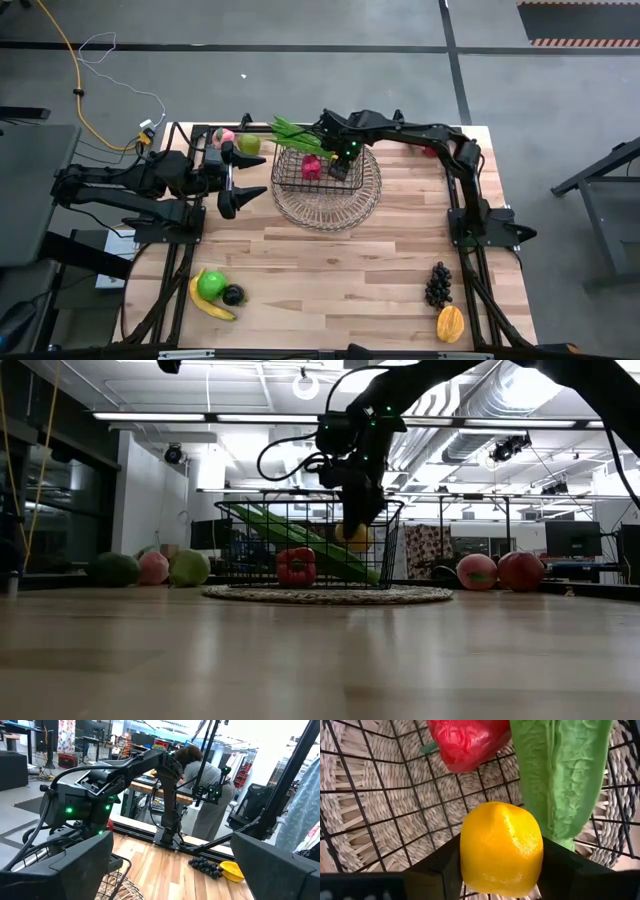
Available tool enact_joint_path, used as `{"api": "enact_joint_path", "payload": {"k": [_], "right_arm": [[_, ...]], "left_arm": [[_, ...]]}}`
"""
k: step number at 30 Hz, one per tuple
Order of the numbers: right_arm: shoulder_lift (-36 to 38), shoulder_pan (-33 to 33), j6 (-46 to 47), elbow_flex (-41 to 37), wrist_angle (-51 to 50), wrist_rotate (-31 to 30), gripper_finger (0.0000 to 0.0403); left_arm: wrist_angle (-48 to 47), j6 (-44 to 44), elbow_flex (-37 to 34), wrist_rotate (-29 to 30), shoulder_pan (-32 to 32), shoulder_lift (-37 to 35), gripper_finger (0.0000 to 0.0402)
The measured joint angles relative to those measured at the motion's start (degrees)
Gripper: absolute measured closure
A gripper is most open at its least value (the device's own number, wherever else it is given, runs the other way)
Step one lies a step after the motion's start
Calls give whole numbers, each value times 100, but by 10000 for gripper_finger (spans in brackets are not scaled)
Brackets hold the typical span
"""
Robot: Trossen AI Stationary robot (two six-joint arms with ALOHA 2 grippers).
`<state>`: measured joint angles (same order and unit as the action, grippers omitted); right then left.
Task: Build produce basket
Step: Put the lemon into the black wire basket, then put the apple into the black wire basket
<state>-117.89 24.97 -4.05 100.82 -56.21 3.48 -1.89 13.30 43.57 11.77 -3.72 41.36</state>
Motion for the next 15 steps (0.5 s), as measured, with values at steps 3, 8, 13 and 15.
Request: {"api": "enact_joint_path", "payload": {"k": [3, 8, 13, 15], "right_arm": [[0, 0, 60, 0, -28, -4, 217], [0, 0, -48, -2, -49, 51, 190], [0, 0, -101, -7, -13, -9, 118], [2, 0, -228, 19, -39, -14, 94]], "left_arm": [[0, -1, 0, 48, 0, 0, 9], [0, -2, 0, 85, 0, -2, 9], [0, -2, 0, 140, 0, -1, 9], [0, -2, 0, 225, 0, -2, 9]]}}
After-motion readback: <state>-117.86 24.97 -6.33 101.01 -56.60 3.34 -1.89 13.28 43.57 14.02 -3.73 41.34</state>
